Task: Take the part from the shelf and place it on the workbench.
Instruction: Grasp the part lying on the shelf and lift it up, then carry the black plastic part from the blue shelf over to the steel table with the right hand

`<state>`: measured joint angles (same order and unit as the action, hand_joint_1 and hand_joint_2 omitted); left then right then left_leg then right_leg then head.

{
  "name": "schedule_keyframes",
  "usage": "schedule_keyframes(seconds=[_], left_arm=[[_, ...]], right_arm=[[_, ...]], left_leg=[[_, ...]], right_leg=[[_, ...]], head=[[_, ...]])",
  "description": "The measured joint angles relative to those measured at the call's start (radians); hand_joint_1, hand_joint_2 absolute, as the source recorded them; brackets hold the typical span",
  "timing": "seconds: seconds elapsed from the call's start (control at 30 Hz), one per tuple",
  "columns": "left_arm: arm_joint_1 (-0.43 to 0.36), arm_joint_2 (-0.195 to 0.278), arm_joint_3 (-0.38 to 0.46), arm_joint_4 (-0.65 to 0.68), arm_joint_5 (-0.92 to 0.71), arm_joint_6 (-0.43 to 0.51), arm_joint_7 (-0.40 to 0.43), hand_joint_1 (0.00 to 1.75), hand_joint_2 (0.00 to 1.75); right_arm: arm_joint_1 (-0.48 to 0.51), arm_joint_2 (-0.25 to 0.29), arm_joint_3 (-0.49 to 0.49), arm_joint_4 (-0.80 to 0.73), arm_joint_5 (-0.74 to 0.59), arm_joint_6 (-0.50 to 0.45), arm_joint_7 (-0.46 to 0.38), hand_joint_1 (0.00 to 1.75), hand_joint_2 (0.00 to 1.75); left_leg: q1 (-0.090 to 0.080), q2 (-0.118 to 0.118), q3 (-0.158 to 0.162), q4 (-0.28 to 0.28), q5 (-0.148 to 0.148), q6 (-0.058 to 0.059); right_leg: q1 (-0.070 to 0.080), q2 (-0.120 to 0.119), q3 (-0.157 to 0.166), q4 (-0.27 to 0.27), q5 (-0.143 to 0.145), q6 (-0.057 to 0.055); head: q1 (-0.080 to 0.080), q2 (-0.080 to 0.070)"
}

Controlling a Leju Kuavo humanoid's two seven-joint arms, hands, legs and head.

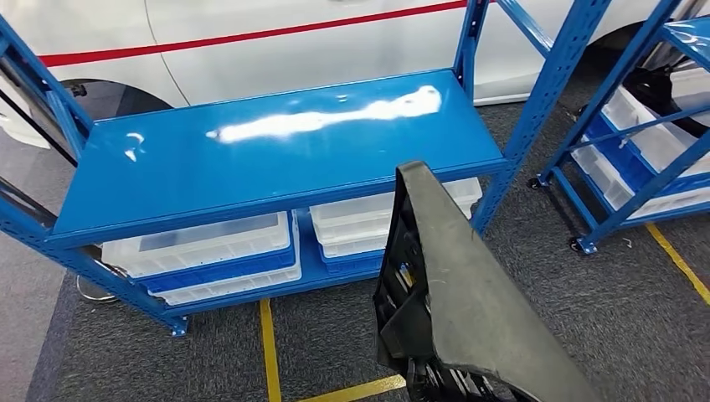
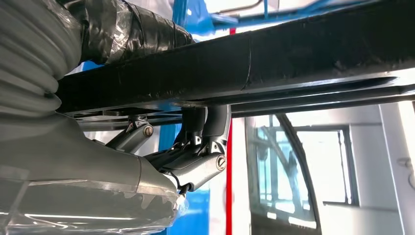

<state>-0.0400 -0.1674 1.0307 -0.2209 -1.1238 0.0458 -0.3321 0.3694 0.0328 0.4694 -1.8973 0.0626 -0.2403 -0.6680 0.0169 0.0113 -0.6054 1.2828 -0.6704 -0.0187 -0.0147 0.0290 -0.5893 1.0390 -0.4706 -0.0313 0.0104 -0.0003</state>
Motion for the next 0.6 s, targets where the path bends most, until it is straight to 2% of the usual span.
schedule_keyframes(seconds=[0.03,0.07,0.13,0.17,0.2,0.23,0.27,0.3,0.33,0.37,0.4,0.43,0.47,0.5,0.53,0.57,0.6], left_arm=[[0.001,0.000,0.000,0.000,0.000,0.000,0.000,0.00,0.00],[0.001,0.000,0.000,0.000,0.000,0.000,0.000,0.00,0.00],[0.002,0.002,0.002,0.000,0.000,0.000,0.000,0.00,0.00],[0.002,0.003,0.003,0.000,0.000,0.000,0.000,0.00,0.00],[0.001,0.003,0.004,0.000,-0.001,0.000,0.000,0.00,0.00],[0.001,0.004,0.005,0.000,-0.001,0.000,0.000,0.00,0.00],[0.000,0.003,0.005,0.000,-0.001,0.000,0.000,0.00,0.00],[0.000,0.002,0.005,0.000,-0.002,0.000,-0.001,0.00,0.00],[0.000,0.001,0.005,0.000,-0.003,0.000,-0.001,0.00,0.00],[0.000,-0.001,0.006,0.000,-0.005,-0.001,-0.002,0.00,0.00],[0.001,-0.001,0.006,0.000,-0.006,-0.001,-0.002,0.00,0.00],[0.002,-0.001,0.006,0.000,-0.007,-0.001,-0.003,0.00,0.00],[0.003,-0.001,0.006,0.000,-0.008,-0.001,-0.003,0.00,0.00],[0.003,-0.001,0.006,0.000,-0.009,-0.001,-0.003,0.00,0.00],[0.002,-0.001,0.006,0.000,-0.010,-0.001,-0.002,0.00,0.00],[0.001,-0.001,0.006,0.000,-0.013,-0.001,-0.002,0.00,0.00],[-0.001,-0.001,0.006,0.000,-0.015,-0.001,-0.003,0.00,0.00]], right_arm=[[0.002,0.000,-0.001,0.000,0.000,0.000,0.000,1.75,1.75],[0.003,0.001,-0.002,0.000,0.000,0.000,0.000,1.75,1.75],[0.006,0.003,-0.005,0.000,-0.004,0.004,0.000,1.75,1.75],[0.007,0.005,-0.008,0.000,-0.008,0.008,0.000,1.75,1.75],[0.009,0.006,-0.010,0.000,-0.013,0.014,-0.001,1.75,1.75],[0.011,0.008,-0.013,0.000,-0.018,0.021,-0.001,1.75,1.75],[0.015,0.010,-0.016,0.000,-0.022,0.027,-0.002,1.75,1.75],[0.018,0.012,-0.020,0.000,-0.025,0.033,-0.002,1.75,1.75],[0.021,0.013,-0.024,-0.001,-0.027,0.037,-0.003,1.75,1.75],[0.022,0.014,-0.028,-0.002,-0.029,0.041,-0.003,1.75,1.75],[0.022,0.014,-0.031,-0.002,-0.031,0.043,-0.004,1.75,1.75],[0.022,0.014,-0.033,-0.002,-0.032,0.045,-0.004,1.75,1.75],[0.023,0.015,-0.037,-0.002,-0.034,0.050,-0.004,1.75,1.75],[0.025,0.016,-0.041,-0.002,-0.035,0.058,-0.003,1.75,1.75],[0.027,0.018,-0.046,-0.001,-0.036,0.067,-0.003,1.75,1.75],[0.028,0.021,-0.052,-0.001,-0.037,0.077,-0.003,1.75,1.75],[0.029,0.024,-0.057,0.000,-0.037,0.086,-0.003,1.75,1.75]], left_leg=[[0.000,-0.002,-0.003,-0.004,0.020,0.003],[-0.001,-0.008,0.015,-0.050,0.058,0.009],[-0.004,-0.055,0.066,-0.184,0.131,0.026],[-0.005,-0.079,0.087,-0.237,0.152,0.033],[-0.008,-0.096,0.095,-0.264,0.157,0.038],[-0.010,-0.097,0.097,-0.271,0.155,0.040],[-0.010,-0.086,0.100,-0.280,0.158,0.041],[-0.008,-0.073,0.103,-0.287,0.163,0.043],[-0.005,-0.060,0.106,-0.296,0.170,0.047],[-0.003,-0.045,0.108,-0.305,0.176,0.050],[-0.002,-0.029,0.109,-0.309,0.179,0.053],[-0.003,-0.015,0.108,-0.310,0.180,0.055],[-0.004,0.001,0.107,-0.309,0.180,0.056],[-0.005,0.016,0.106,-0.308,0.179,0.055],[-0.005,0.031,0.106,-0.307,0.178,0.054],[-0.005,0.044,0.107,-0.306,0.176,0.052],[-0.005,0.055,0.108,-0.303,0.173,0.048]], right_leg=[[0.002,0.013,0.000,0.000,0.001,0.000],[0.004,0.026,0.002,0.001,0.001,0.000],[0.006,0.050,0.003,0.002,0.003,0.003],[0.005,0.062,0.000,0.004,0.005,0.008],[0.002,0.073,-0.005,0.004,0.008,0.014],[-0.001,0.085,-0.009,0.003,0.013,0.022],[-0.003,0.098,-0.013,-0.001,0.018,0.030],[-0.002,0.094,-0.016,0.000,0.018,0.037],[0.000,0.076,-0.023,0.011,0.010,0.041],[0.003,0.048,-0.038,0.041,-0.011,0.045],[0.003,0.015,-0.061,0.093,-0.043,0.047],[0.002,-0.007,-0.090,0.155,-0.077,0.050],[0.000,-0.016,-0.117,0.214,-0.103,0.054],[-0.002,-0.021,-0.132,0.251,-0.112,0.058],[-0.004,-0.025,-0.129,0.251,-0.102,0.060],[-0.006,-0.032,-0.105,0.212,-0.076,0.061],[-0.007,-0.045,-0.066,0.146,-0.044,0.060]], head=[[0.000,0.000],[0.000,0.000],[0.000,0.000],[0.000,0.000],[0.000,0.000],[0.000,0.000],[-0.001,0.000],[-0.001,0.000],[0.000,0.000],[0.000,0.000],[0.001,0.000],[0.001,0.000],[0.001,0.000],[0.001,0.000],[0.001,0.000],[0.001,0.000],[0.001,0.000]])
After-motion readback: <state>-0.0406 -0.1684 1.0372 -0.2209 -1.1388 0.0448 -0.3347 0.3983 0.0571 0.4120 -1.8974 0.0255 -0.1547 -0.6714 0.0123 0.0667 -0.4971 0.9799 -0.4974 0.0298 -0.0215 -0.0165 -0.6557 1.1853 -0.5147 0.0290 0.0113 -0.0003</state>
